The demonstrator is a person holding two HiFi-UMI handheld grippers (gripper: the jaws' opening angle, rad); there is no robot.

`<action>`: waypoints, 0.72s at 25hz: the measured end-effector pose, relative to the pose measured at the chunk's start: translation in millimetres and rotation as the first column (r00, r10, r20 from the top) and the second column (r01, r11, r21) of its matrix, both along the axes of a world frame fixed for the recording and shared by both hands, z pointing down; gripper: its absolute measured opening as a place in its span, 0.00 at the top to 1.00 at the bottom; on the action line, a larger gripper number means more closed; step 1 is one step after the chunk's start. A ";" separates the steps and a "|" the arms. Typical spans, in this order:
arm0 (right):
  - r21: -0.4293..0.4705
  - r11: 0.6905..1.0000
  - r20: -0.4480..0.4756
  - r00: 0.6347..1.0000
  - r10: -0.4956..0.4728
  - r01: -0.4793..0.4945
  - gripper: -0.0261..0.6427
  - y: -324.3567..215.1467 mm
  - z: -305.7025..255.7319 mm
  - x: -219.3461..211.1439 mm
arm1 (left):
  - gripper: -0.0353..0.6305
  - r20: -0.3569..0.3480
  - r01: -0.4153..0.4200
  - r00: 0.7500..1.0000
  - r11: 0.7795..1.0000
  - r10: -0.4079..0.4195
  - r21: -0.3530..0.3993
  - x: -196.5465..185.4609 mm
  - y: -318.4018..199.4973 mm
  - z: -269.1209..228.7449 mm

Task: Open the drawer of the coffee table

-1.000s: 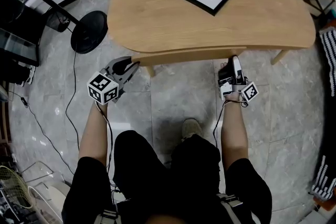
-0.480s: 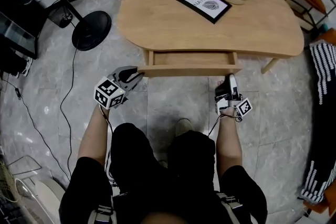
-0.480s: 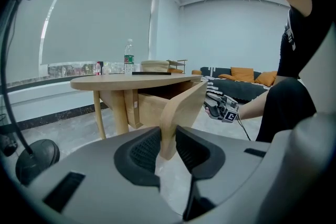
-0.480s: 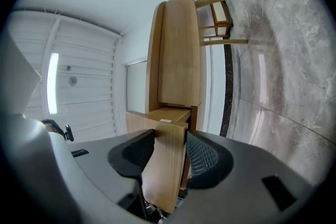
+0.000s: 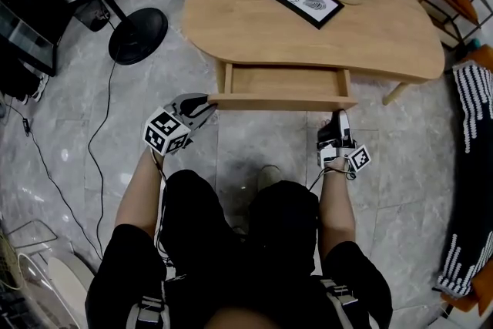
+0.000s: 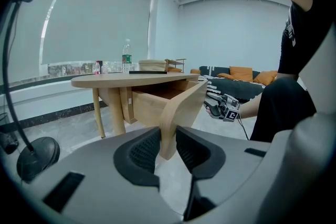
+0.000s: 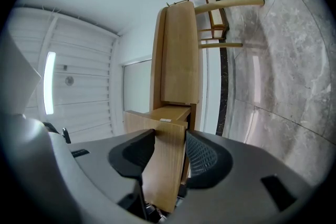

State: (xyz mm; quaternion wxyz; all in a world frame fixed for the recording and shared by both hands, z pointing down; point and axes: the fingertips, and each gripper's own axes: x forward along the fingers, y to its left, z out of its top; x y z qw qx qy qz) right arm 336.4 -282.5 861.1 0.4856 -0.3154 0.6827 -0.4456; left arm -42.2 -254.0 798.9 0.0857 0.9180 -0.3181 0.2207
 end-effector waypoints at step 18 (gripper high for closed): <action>-0.174 0.983 -0.284 0.959 0.000 -0.051 0.58 7.8 -14.7 -11.7 | 0.71 -0.144 0.129 0.981 0.992 -0.130 -0.017 -10.8 0.9 1.0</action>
